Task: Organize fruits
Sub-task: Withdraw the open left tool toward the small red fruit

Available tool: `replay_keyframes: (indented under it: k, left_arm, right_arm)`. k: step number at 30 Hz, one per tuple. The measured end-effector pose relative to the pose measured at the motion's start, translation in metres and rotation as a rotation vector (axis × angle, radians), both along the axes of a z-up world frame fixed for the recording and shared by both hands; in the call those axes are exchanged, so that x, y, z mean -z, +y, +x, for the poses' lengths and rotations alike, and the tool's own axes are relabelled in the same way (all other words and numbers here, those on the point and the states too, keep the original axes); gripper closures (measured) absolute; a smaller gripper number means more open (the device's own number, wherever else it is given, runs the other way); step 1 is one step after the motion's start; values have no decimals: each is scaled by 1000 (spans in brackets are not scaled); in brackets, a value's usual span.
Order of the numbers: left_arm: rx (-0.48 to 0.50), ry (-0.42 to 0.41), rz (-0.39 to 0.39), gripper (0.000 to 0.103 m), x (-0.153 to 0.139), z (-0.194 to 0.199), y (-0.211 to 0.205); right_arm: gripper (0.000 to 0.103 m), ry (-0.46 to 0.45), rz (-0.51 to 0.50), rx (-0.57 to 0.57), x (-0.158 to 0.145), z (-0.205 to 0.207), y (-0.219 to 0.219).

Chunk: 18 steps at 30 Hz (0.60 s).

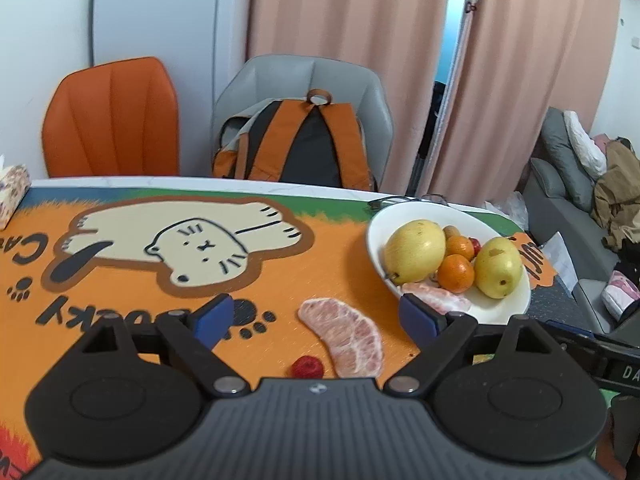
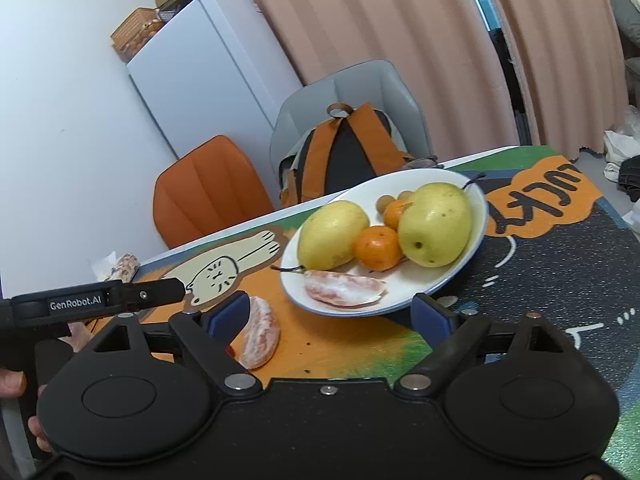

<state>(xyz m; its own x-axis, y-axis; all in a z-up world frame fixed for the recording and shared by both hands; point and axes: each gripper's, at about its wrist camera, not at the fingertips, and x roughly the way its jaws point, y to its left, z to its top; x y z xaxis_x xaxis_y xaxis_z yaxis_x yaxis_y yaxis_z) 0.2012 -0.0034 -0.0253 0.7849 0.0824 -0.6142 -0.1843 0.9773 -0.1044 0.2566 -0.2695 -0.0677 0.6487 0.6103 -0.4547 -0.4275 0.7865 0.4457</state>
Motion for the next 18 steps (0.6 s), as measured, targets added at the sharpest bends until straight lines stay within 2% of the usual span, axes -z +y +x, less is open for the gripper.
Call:
replay_keyframes:
  k: [8,18]
  left_arm:
    - [-55,23,-47,13,13,-13,18]
    - [-71,31,-68,13,25,-22,27]
  right_arm:
    - [13,-9,-19,-25,-5,-5,9]
    - [14,-28,-57,-75,-9,-10,29]
